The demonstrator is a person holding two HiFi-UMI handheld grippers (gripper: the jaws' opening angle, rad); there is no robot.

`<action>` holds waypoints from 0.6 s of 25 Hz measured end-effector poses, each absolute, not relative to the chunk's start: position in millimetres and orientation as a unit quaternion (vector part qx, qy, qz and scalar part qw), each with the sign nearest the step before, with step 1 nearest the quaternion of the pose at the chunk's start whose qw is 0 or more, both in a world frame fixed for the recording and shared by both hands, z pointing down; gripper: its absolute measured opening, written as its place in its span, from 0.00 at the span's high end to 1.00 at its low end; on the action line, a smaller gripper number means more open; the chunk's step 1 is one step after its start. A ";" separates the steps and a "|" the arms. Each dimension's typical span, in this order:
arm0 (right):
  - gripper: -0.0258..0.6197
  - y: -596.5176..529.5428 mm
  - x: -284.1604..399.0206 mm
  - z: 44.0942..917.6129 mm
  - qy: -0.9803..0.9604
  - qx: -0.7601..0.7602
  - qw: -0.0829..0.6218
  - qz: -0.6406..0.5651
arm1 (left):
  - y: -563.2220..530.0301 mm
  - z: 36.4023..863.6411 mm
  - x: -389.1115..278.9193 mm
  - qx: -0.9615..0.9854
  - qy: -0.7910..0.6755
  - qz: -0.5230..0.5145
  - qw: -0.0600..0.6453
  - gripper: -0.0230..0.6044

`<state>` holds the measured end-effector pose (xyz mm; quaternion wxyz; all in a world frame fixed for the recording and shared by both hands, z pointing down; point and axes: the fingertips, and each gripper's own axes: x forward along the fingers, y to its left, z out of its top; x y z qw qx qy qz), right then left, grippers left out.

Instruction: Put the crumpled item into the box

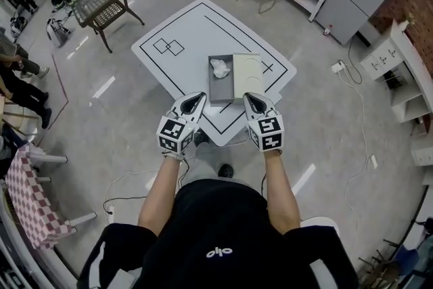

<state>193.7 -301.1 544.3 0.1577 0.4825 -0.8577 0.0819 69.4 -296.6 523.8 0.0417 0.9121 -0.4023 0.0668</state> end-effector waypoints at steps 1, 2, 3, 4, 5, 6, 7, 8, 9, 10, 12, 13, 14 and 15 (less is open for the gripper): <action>0.95 -300.7 193.1 544.9 -0.858 0.482 0.158 0.083 | -296.4 524.0 69.1 0.912 -0.402 0.067 0.042 0.95; 0.95 -300.4 192.7 545.4 -0.858 0.482 0.158 0.083 | -296.2 524.5 68.8 0.912 -0.403 0.067 0.042 0.95; 0.95 -300.2 192.3 545.8 -0.858 0.482 0.158 0.083 | -296.0 525.2 68.7 0.912 -0.403 0.067 0.043 0.95; 0.95 -300.2 192.1 546.0 -0.858 0.481 0.158 0.084 | -296.0 525.7 68.7 0.912 -0.403 0.068 0.043 0.95; 0.95 -300.3 192.1 546.2 -0.858 0.481 0.157 0.084 | -296.0 526.0 68.8 0.912 -0.403 0.068 0.043 0.95; 0.95 -300.4 192.3 546.2 -0.858 0.481 0.157 0.084 | -296.1 526.1 69.1 0.912 -0.403 0.068 0.043 0.95; 0.95 -300.5 192.4 546.2 -0.858 0.481 0.157 0.084 | -296.2 526.1 69.3 0.912 -0.402 0.069 0.043 0.95; 0.95 -300.4 192.1 546.1 -0.858 0.481 0.157 0.084 | -296.1 525.9 69.2 0.912 -0.402 0.069 0.042 0.95; 0.95 -300.1 191.4 545.9 -0.858 0.481 0.157 0.084 | -295.9 525.5 68.7 0.912 -0.402 0.070 0.042 0.95; 0.95 -299.8 190.4 545.8 -0.858 0.481 0.157 0.084 | -295.7 525.0 67.9 0.912 -0.402 0.070 0.042 0.95; 0.95 -299.2 189.1 545.6 -0.859 0.481 0.157 0.084 | -295.6 524.5 66.7 0.912 -0.402 0.069 0.042 0.95; 0.95 -299.1 189.0 545.5 -0.859 0.480 0.157 0.084 | -295.8 524.5 66.6 0.912 -0.402 0.069 0.042 0.95; 0.95 -299.1 189.1 545.4 -0.859 0.480 0.157 0.084 | -295.9 524.5 66.6 0.912 -0.402 0.069 0.042 0.95; 0.95 -299.3 189.3 545.4 -0.859 0.481 0.157 0.084 | -296.2 524.4 66.6 0.912 -0.402 0.070 0.042 0.95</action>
